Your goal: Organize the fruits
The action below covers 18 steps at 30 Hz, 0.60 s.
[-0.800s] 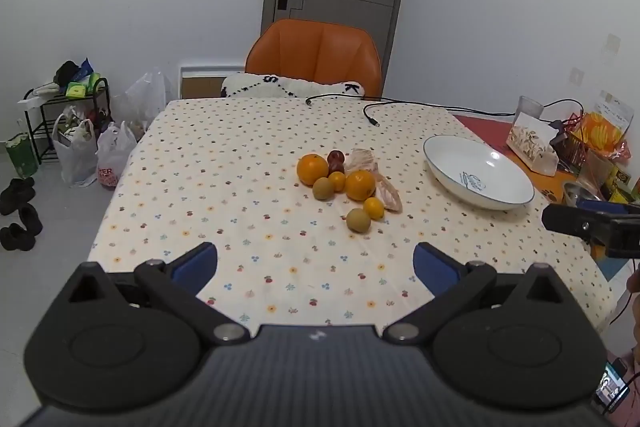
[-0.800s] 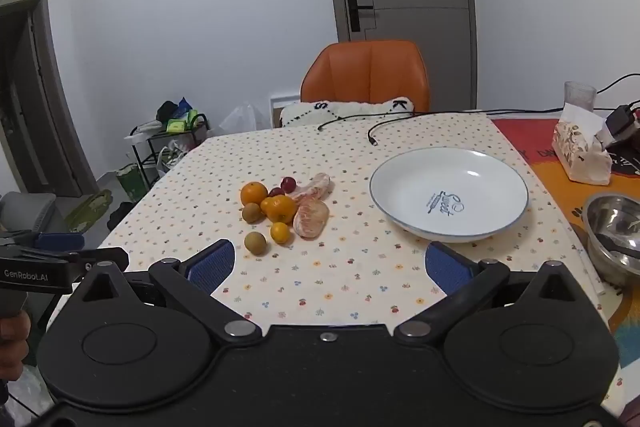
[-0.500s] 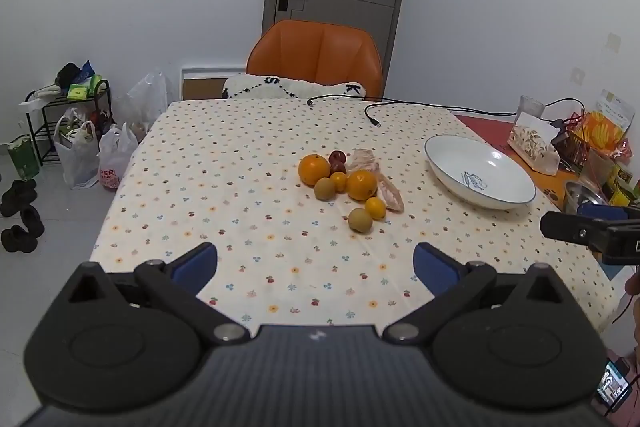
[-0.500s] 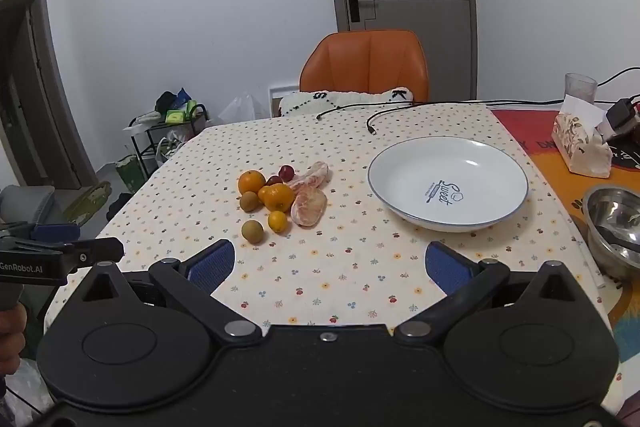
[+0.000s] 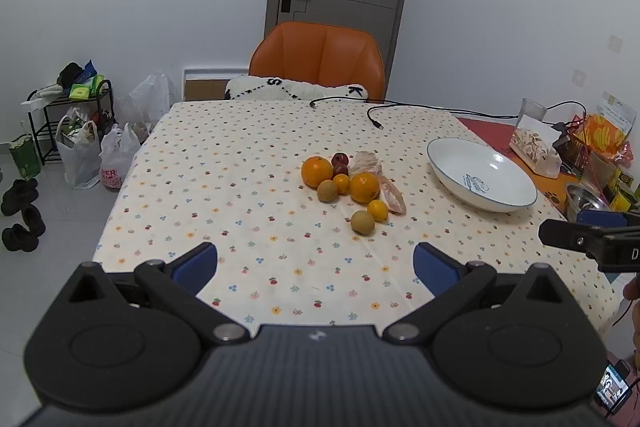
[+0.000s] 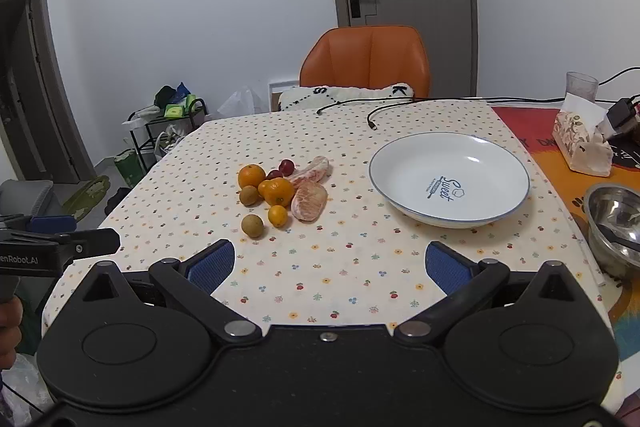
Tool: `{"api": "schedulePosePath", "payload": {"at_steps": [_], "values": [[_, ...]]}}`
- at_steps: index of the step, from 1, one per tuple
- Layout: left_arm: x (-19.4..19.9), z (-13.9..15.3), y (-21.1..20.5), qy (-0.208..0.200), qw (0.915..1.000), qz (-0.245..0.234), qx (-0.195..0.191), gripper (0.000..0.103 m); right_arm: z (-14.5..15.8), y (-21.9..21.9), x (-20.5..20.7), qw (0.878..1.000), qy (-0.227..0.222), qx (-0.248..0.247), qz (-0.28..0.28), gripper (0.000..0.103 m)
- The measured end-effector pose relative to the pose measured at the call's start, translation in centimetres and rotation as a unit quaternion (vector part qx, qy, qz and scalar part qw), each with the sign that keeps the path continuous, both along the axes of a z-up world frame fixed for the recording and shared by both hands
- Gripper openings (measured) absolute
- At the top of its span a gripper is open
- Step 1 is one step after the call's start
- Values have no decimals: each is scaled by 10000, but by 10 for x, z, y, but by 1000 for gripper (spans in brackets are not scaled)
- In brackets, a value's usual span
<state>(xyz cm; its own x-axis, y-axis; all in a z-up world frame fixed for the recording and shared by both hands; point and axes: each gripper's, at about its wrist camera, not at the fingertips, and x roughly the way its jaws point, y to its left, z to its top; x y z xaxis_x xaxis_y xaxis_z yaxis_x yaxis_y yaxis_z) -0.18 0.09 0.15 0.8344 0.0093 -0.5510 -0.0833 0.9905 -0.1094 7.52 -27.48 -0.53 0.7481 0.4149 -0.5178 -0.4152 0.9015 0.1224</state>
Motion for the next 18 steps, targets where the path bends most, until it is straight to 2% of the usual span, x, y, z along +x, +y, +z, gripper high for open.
{"api": "schedulePosePath", "payload": {"at_steps": [18], "values": [[1,3,1,-1,10000,-13,0,103,-5,2,-1,9999,70,-79,43,103]]}}
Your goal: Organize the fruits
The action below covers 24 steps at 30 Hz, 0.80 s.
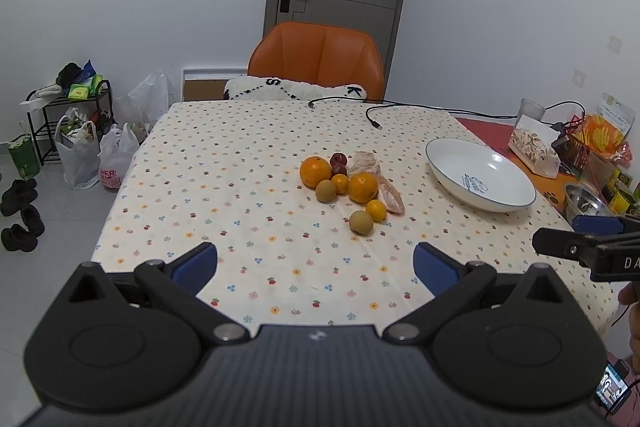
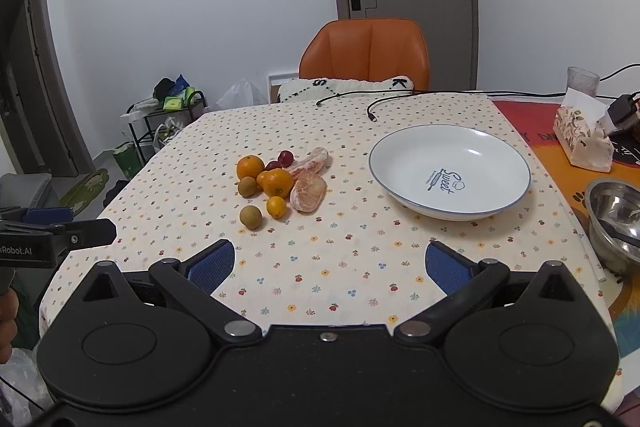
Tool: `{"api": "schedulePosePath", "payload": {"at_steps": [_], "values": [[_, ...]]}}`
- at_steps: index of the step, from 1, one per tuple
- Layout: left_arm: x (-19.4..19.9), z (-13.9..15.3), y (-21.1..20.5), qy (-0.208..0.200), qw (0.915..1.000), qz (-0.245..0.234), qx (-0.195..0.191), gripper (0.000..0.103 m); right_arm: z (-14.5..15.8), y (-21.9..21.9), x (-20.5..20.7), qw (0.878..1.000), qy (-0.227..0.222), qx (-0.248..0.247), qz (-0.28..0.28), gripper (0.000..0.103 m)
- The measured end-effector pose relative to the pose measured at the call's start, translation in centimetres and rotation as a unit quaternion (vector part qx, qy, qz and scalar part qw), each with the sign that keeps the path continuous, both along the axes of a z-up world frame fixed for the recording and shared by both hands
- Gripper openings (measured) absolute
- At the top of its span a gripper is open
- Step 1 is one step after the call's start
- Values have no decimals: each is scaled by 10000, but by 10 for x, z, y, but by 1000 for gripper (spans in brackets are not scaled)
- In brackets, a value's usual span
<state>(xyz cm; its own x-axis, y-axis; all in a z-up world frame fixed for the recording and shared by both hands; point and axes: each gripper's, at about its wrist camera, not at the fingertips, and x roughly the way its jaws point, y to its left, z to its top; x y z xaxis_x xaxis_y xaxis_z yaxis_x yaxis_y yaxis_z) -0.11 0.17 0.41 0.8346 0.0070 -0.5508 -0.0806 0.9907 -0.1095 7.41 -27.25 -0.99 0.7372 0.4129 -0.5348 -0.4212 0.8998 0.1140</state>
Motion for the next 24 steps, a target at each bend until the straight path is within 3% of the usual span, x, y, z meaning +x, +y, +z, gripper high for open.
{"api": "schedulePosePath", "payload": {"at_steps": [24], "values": [[-1,-1,0,-27,10000,18,-3,103,-1,0,1,10000,17,-24,11,103]]}}
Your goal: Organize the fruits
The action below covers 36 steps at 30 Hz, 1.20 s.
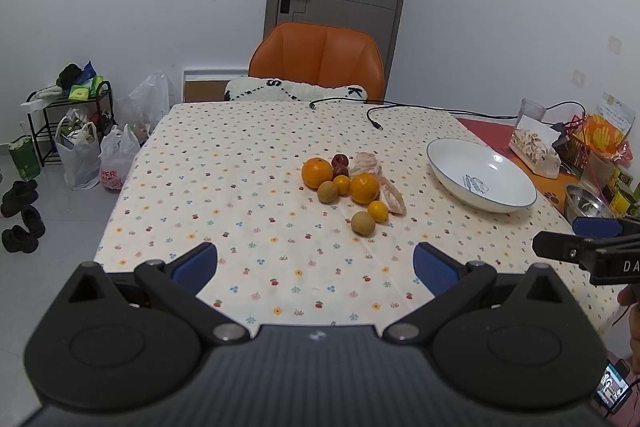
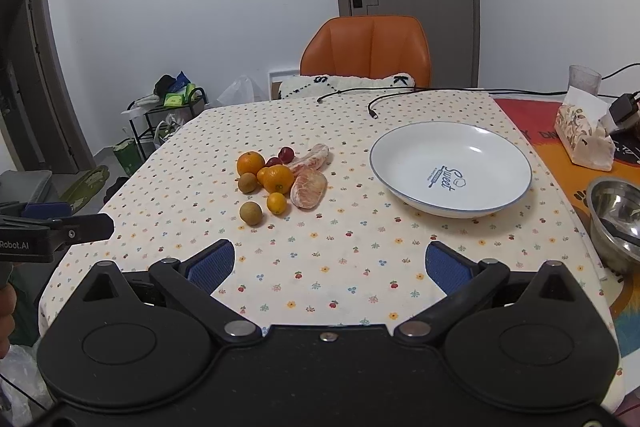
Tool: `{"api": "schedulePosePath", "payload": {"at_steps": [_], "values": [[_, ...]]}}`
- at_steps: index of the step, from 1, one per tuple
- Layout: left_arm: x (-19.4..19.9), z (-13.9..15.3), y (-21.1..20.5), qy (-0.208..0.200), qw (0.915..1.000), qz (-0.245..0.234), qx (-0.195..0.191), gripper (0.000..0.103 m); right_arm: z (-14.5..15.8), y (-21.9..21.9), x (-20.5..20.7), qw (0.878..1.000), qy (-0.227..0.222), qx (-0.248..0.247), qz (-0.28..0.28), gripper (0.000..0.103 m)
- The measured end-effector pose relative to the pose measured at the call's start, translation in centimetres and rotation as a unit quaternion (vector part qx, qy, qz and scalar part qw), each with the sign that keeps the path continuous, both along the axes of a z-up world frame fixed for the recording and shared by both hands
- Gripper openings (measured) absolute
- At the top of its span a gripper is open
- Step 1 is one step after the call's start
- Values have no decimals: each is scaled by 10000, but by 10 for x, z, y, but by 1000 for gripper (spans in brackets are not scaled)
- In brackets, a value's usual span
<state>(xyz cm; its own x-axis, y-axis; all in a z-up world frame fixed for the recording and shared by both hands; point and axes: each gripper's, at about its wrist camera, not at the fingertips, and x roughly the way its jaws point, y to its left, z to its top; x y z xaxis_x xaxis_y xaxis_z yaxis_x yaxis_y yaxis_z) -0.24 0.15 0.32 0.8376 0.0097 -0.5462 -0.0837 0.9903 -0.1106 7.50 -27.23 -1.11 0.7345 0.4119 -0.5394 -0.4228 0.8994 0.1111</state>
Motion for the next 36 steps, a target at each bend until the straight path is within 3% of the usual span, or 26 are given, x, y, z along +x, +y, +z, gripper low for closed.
{"api": "schedulePosePath", "payload": {"at_steps": [19,31,36], "values": [[3,-7,-2,-40,9999,-91,114,103,-1,-1,2,10000,32,8,2,103],[32,-21,-8,-30,9996,-257,72,103,-23,4,23,9998,183,-69,75,103],[46,-27,-12,-31,9995,-319,76,103,-30,5,34,9995,236,110,172,103]]}}
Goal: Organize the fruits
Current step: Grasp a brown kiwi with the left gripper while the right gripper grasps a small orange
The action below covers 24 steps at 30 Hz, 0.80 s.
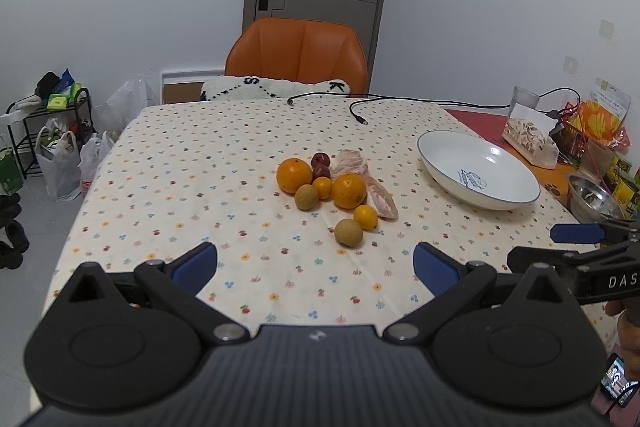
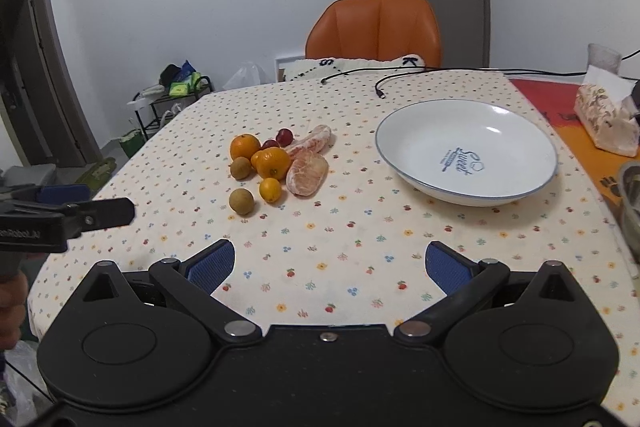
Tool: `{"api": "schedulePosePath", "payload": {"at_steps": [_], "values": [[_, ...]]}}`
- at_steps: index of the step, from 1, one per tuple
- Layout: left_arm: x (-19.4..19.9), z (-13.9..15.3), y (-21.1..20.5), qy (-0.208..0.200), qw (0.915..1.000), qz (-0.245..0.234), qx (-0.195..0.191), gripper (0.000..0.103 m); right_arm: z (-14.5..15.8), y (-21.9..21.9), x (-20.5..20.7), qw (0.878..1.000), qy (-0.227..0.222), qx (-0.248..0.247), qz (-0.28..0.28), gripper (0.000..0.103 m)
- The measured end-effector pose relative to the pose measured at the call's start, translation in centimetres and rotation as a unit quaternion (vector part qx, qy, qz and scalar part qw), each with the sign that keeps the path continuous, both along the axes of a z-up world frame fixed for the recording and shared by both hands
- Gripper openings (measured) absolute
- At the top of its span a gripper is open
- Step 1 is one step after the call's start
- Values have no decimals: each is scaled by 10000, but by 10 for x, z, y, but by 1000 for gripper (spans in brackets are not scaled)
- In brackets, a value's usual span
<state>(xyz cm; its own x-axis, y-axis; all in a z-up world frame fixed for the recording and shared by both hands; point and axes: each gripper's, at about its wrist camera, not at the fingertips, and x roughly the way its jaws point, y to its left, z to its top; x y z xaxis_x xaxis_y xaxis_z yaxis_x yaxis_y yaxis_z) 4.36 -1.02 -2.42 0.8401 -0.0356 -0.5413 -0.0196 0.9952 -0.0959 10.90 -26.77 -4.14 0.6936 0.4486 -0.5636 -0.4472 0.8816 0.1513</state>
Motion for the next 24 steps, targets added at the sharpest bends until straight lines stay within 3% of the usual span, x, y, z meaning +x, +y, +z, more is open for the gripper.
{"api": "schedulePosePath", "payload": {"at_steps": [7,12,15,24], "values": [[21,-10,-3,-7,9997,-147,-207,101,-4,0,17,9995,-64,305,-32,101],[33,-15,-3,-58,9991,-209,-359,95,-10,2,31,9989,112,459,-40,89],[43,-22,-3,37,9987,-253,-450,90,-15,5,36,9986,190,495,-11,88],[65,-35,-8,204,9984,-301,-435,80,-24,8,50,9971,340,679,89,81]]}}
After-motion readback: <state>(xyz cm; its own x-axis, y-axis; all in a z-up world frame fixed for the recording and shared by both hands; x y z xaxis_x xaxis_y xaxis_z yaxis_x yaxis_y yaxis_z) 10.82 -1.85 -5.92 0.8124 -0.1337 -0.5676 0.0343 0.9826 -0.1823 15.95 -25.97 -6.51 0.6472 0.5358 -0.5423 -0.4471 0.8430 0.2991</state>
